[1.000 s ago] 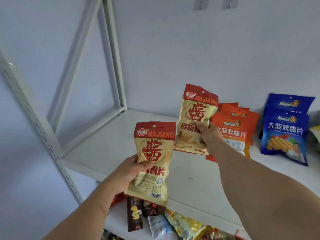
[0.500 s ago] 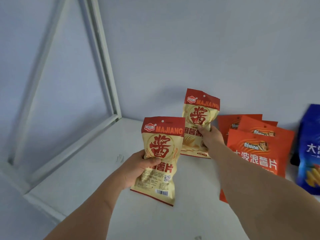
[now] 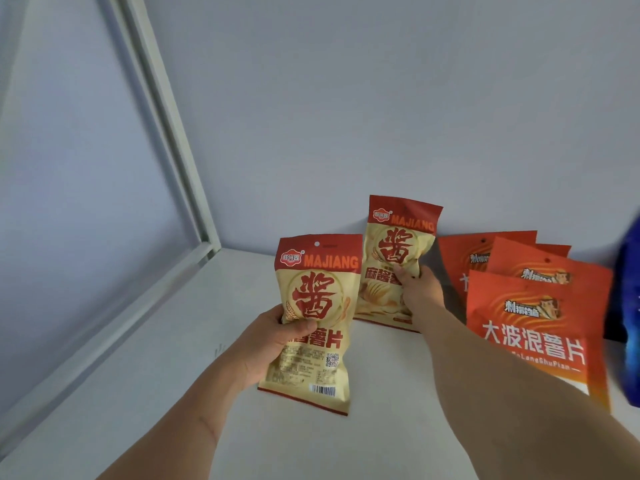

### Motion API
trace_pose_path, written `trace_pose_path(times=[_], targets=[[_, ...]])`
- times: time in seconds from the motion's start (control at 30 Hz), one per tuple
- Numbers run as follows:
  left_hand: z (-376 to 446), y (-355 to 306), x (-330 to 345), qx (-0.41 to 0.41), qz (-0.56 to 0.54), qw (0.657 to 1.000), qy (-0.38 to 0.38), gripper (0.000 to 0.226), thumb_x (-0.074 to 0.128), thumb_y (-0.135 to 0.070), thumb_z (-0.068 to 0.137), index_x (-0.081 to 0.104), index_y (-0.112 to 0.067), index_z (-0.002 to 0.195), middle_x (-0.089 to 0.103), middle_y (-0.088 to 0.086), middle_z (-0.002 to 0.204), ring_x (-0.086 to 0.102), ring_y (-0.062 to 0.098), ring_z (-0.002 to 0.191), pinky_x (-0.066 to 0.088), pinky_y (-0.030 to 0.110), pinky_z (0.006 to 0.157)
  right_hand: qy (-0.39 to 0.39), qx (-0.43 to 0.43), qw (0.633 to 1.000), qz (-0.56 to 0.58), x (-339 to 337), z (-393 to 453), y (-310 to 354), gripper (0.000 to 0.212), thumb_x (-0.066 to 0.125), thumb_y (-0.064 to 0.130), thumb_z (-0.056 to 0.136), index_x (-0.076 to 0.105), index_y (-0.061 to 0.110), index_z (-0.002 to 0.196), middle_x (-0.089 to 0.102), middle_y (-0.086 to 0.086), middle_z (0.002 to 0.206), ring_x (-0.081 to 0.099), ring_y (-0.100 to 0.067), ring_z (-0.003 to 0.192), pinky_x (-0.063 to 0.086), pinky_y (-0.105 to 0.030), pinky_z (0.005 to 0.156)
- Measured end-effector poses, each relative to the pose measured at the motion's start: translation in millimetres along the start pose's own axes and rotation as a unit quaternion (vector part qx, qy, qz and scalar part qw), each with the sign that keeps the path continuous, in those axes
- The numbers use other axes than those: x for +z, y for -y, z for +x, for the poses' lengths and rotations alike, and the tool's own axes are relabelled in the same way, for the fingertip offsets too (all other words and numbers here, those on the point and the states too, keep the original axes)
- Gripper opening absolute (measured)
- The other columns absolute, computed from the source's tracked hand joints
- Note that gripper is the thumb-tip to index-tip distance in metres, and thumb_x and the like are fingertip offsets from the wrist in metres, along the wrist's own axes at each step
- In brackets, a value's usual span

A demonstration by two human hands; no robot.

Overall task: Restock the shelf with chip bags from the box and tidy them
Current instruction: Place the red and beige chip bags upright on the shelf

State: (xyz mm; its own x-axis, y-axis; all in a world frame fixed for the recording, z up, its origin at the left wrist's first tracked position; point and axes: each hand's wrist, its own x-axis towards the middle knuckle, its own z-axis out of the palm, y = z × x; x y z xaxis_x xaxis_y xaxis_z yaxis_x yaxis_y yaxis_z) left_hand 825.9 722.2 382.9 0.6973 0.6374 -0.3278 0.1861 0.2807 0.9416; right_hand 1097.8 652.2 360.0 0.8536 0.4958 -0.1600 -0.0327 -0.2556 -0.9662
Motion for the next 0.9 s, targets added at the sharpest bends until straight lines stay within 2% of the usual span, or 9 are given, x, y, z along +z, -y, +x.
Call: trace_pose_path(times=[0.1, 0.2, 0.4, 0.5, 0.57, 0.67, 0.73, 0.8, 0.9], targets=[[7.4, 1.3, -0.3, -0.001, 0.004, 1.000, 0.004, 0.054, 0.087, -0.024, 0.076, 0.066, -0.010, 0.123, 0.076, 0.016, 0.114, 0.073, 0.038, 0.106, 0.049, 0.060, 0.104, -0.006, 0.004, 1.000, -0.002, 2.9, 3.5, 3.2, 0.026, 0.064, 0.038, 0.096, 0.054, 0.017, 0.108, 0.063, 0.000, 0.097, 0.060, -0.022, 0.087, 0.046, -0.033, 0.074], [10.8, 0.1, 3.4, 0.011, 0.009, 1.000, 0.015, 0.060, 0.087, -0.029, 0.071, 0.064, -0.010, 0.124, 0.076, 0.016, 0.114, 0.073, 0.038, 0.105, 0.050, 0.059, 0.103, -0.009, 0.007, 1.000, -0.014, 4.6, 4.3, 6.1, 0.032, 0.065, 0.039, 0.094, 0.058, 0.014, 0.111, 0.068, -0.005, 0.104, 0.064, -0.025, 0.091, 0.050, -0.036, 0.077], [20.7, -7.1, 16.4, 0.011, 0.024, 0.999, 0.019, 0.045, 0.079, -0.021, 0.082, 0.064, -0.009, 0.122, 0.078, 0.015, 0.109, 0.075, 0.036, 0.101, 0.053, 0.058, 0.099, -0.016, 0.000, 0.999, -0.051, -7.0, -11.8, 11.6, 0.034, 0.065, 0.041, 0.093, 0.055, 0.018, 0.116, 0.068, 0.000, 0.099, 0.066, -0.021, 0.088, 0.057, -0.043, 0.084], [29.9, -9.2, 25.4, 0.015, 0.037, 0.999, 0.020, 0.044, 0.080, -0.024, 0.080, 0.066, -0.012, 0.120, 0.079, 0.012, 0.107, 0.076, 0.033, 0.100, 0.054, 0.056, 0.098, -0.028, -0.011, 0.993, -0.113, -14.4, -27.5, 14.8, 0.056, 0.058, 0.044, 0.098, 0.045, 0.015, 0.143, 0.064, -0.005, 0.126, 0.063, -0.023, 0.102, 0.052, -0.037, 0.080], [38.0, -10.0, 32.0, 0.018, 0.049, 0.998, 0.021, 0.043, 0.081, -0.024, 0.080, 0.067, -0.013, 0.119, 0.080, 0.009, 0.104, 0.076, 0.031, 0.098, 0.056, 0.054, 0.097, -0.041, -0.022, 0.985, -0.164, -19.8, -41.7, 17.1, 0.060, 0.050, 0.041, 0.102, 0.035, 0.013, 0.152, 0.055, -0.009, 0.139, 0.058, -0.025, 0.111, 0.047, -0.034, 0.081], [52.5, -10.4, 42.6, 0.030, 0.059, 0.997, 0.026, 0.036, 0.080, -0.020, 0.085, 0.068, -0.013, 0.118, 0.080, 0.007, 0.102, 0.077, 0.028, 0.096, 0.058, 0.051, 0.093, -0.064, -0.078, 0.951, -0.292, -26.8, -74.0, 9.0, 0.041, 0.045, 0.031, 0.103, 0.048, 0.011, 0.139, 0.053, -0.012, 0.136, 0.054, -0.032, 0.120, 0.046, -0.040, 0.093], [62.0, -11.1, 51.2, 0.036, 0.052, 0.998, 0.024, 0.034, 0.080, -0.018, 0.086, 0.069, -0.015, 0.118, 0.080, 0.005, 0.101, 0.077, 0.027, 0.094, 0.060, 0.048, 0.090, -0.064, -0.121, 0.916, -0.376, -28.4, -100.6, -3.5, 0.030, 0.042, 0.027, 0.104, 0.053, 0.011, 0.126, 0.054, -0.011, 0.126, 0.053, -0.032, 0.115, 0.045, -0.041, 0.091], [71.4, -10.4, 60.6, 0.045, 0.059, 0.997, 0.021, 0.031, 0.081, -0.022, 0.086, 0.069, -0.020, 0.115, 0.080, 0.003, 0.101, 0.077, 0.026, 0.095, 0.059, 0.050, 0.092, -0.061, -0.147, 0.895, -0.417, -28.0, -124.5, -17.2, 0.029, 0.039, 0.029, 0.105, 0.054, 0.013, 0.123, 0.056, -0.009, 0.120, 0.053, -0.030, 0.112, 0.045, -0.039, 0.089], [83.9, -8.1, 72.5, 0.071, 0.083, 0.994, 0.017, 0.023, 0.081, -0.026, 0.085, 0.070, -0.026, 0.106, 0.079, 0.000, 0.104, 0.075, 0.025, 0.099, 0.056, 0.051, 0.096, -0.043, -0.157, 0.888, -0.430, -27.6, -148.1, -35.3, 0.034, 0.038, 0.037, 0.105, 0.057, 0.016, 0.123, 0.060, -0.006, 0.119, 0.054, -0.027, 0.112, 0.046, -0.039, 0.090]])
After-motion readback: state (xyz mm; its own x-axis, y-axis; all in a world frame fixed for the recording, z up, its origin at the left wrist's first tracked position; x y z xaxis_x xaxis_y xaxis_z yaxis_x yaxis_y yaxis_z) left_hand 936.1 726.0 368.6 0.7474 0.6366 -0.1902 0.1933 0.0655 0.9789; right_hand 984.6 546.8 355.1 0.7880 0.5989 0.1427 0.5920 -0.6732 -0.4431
